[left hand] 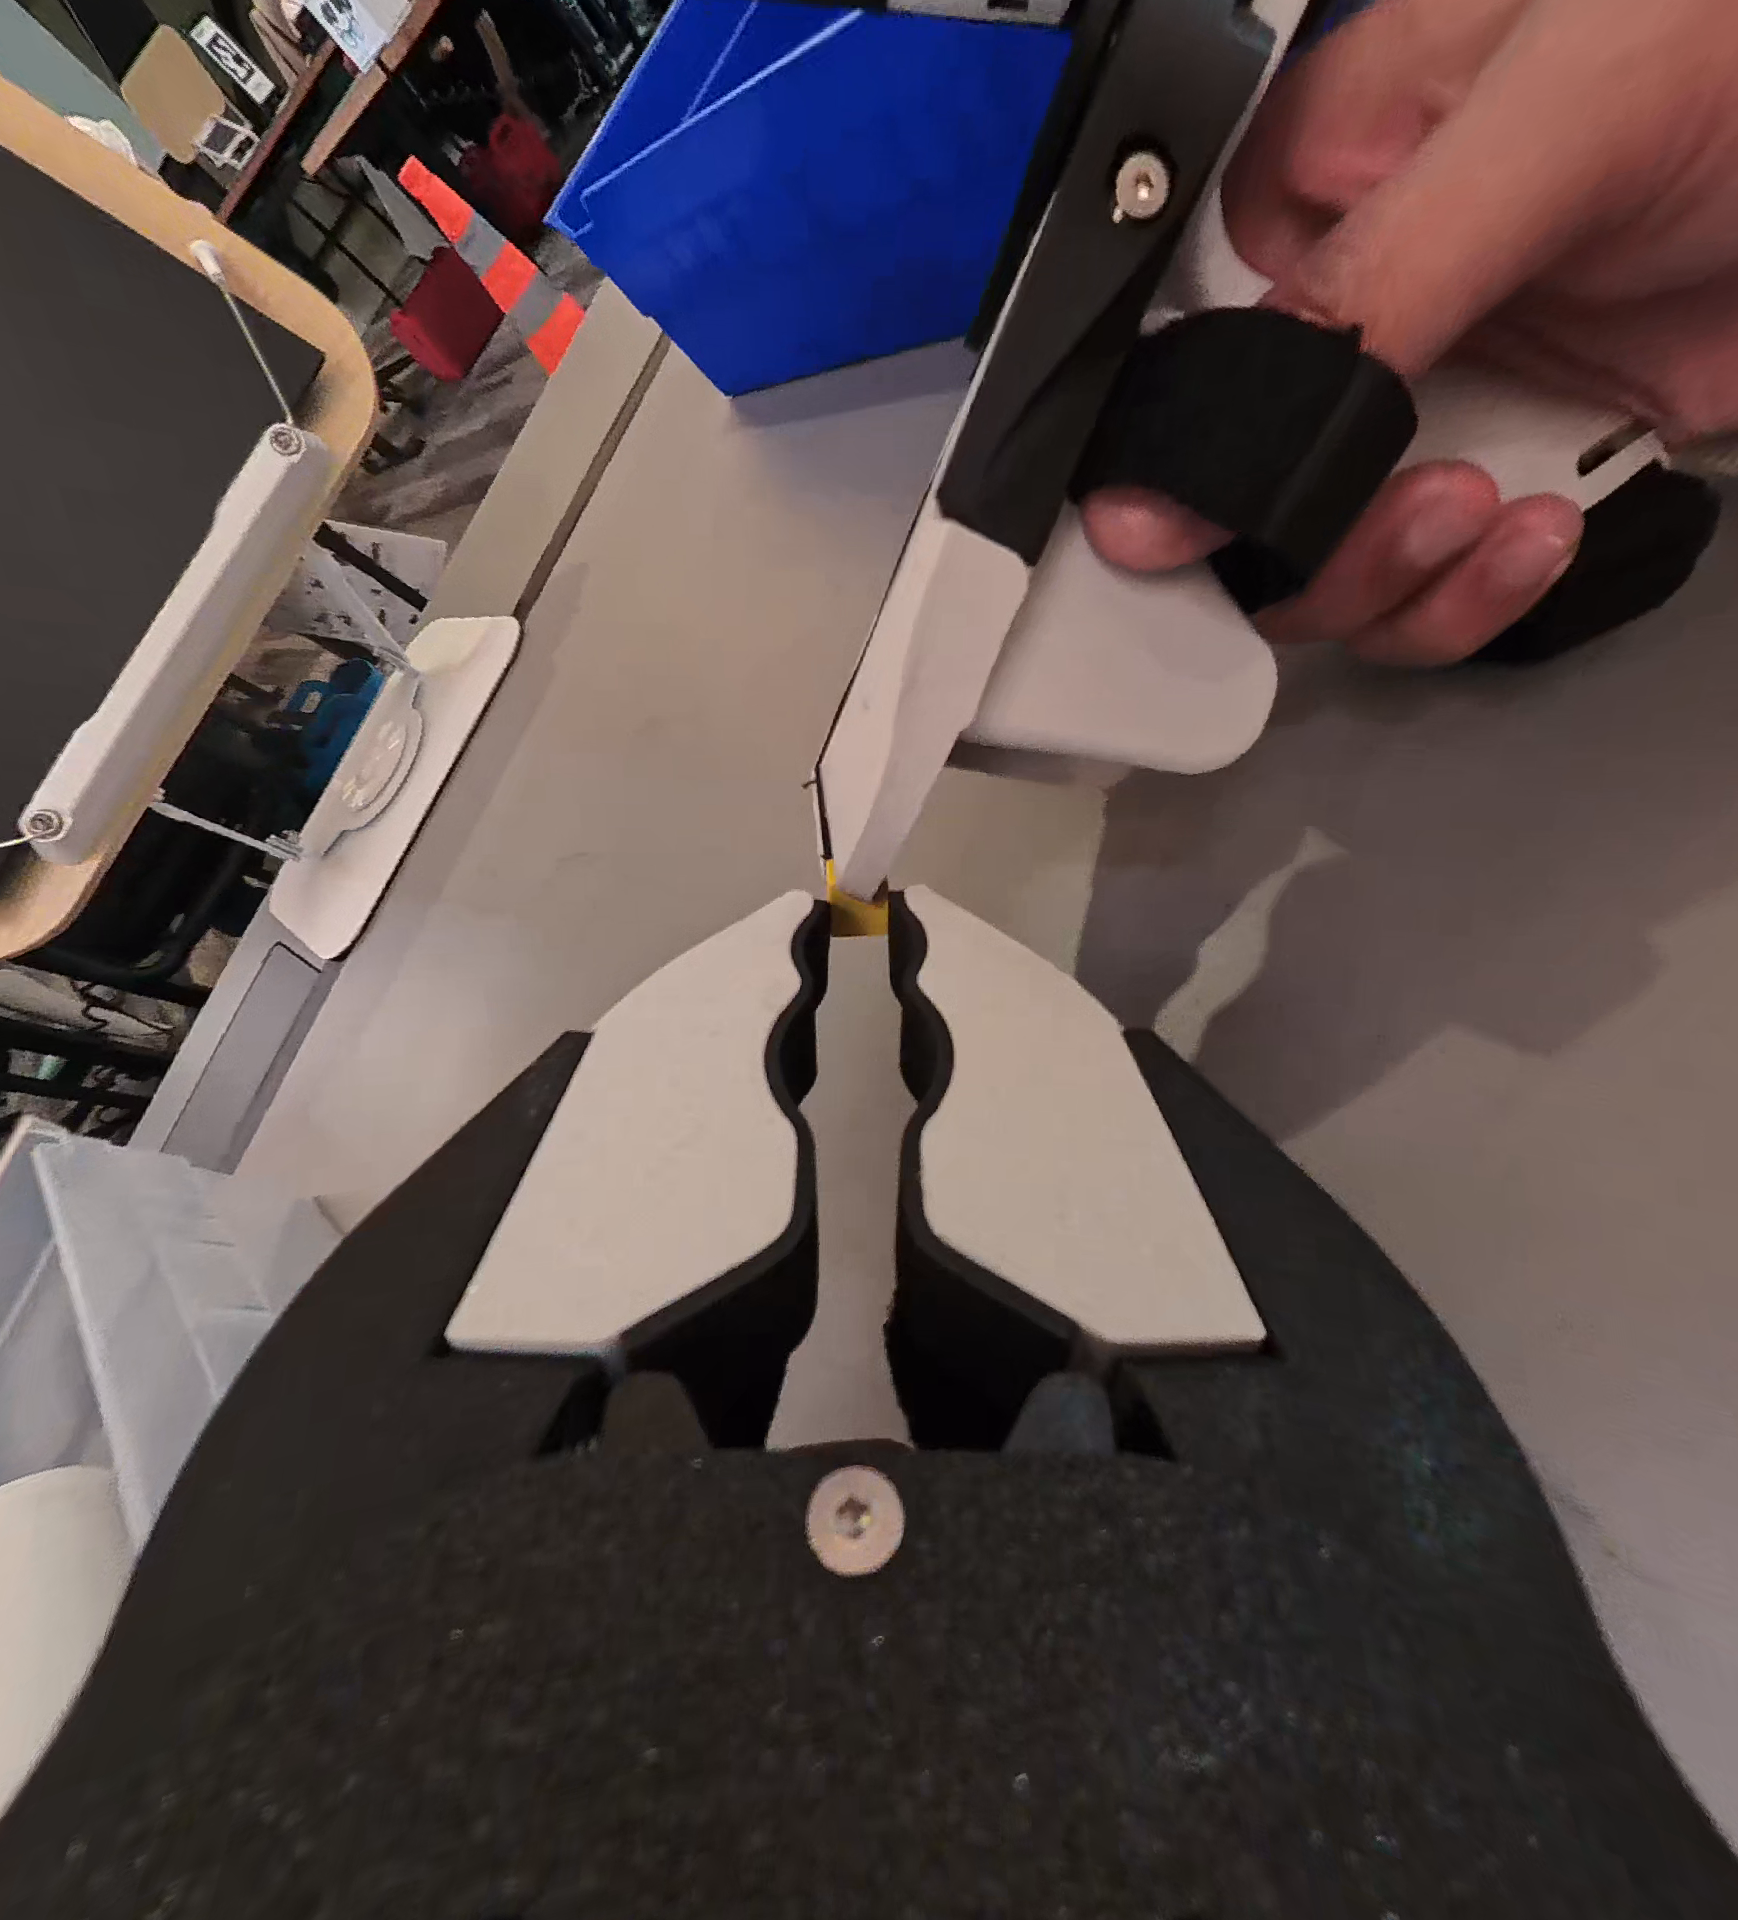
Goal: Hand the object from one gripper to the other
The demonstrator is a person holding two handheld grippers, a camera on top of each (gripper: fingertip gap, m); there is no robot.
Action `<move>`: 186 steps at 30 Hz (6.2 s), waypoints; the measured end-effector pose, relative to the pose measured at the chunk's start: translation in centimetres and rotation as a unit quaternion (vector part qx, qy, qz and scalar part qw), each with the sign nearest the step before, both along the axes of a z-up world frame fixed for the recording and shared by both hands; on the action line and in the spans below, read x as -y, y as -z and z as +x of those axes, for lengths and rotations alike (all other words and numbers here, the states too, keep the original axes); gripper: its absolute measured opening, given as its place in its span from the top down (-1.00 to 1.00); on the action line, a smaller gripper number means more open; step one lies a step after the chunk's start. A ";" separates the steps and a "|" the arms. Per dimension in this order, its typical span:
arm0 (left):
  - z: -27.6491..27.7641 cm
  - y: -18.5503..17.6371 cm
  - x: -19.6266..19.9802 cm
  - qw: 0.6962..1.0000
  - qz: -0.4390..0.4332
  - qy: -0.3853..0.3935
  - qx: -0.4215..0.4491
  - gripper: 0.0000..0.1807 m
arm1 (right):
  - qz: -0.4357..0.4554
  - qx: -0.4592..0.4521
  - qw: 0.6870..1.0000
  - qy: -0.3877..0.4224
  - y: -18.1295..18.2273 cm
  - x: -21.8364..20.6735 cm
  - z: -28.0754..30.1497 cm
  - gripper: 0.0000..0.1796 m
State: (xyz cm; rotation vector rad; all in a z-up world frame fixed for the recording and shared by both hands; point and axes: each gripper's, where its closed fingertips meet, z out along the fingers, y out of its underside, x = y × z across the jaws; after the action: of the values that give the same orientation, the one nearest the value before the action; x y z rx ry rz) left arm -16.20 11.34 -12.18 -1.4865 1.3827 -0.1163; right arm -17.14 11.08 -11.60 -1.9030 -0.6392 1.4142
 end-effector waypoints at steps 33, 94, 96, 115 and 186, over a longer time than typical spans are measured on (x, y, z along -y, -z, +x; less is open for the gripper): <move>0.5 -2.2 2.0 0.797 -0.514 0.103 0.299 0.87 | 0.515 0.293 0.805 0.011 -1.5 1.2 0.5 0.88; 1.4 -5.6 0.0 0.976 0.010 -0.074 0.206 0.76 | -0.237 -0.438 0.855 0.147 -4.2 -1.3 2.5 0.88; 1.5 -6.0 0.1 0.975 0.031 -0.072 0.210 0.77 | -0.253 -0.442 0.850 0.136 -4.0 -1.0 1.9 0.89; 1.6 -4.0 -0.6 0.985 0.035 -0.074 0.155 0.89 | -0.241 -0.445 0.854 0.122 -4.4 -0.9 1.4 0.89; 0.4 -0.5 -0.4 0.808 -0.495 0.028 0.318 0.77 | 0.506 0.419 0.753 0.038 0.3 -1.4 0.6 0.88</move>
State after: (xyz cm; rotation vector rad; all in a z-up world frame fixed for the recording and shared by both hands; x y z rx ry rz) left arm -15.77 11.70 -11.71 -1.9399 0.7783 -1.4278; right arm -16.52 12.44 -11.93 -1.4642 -1.3598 -0.0813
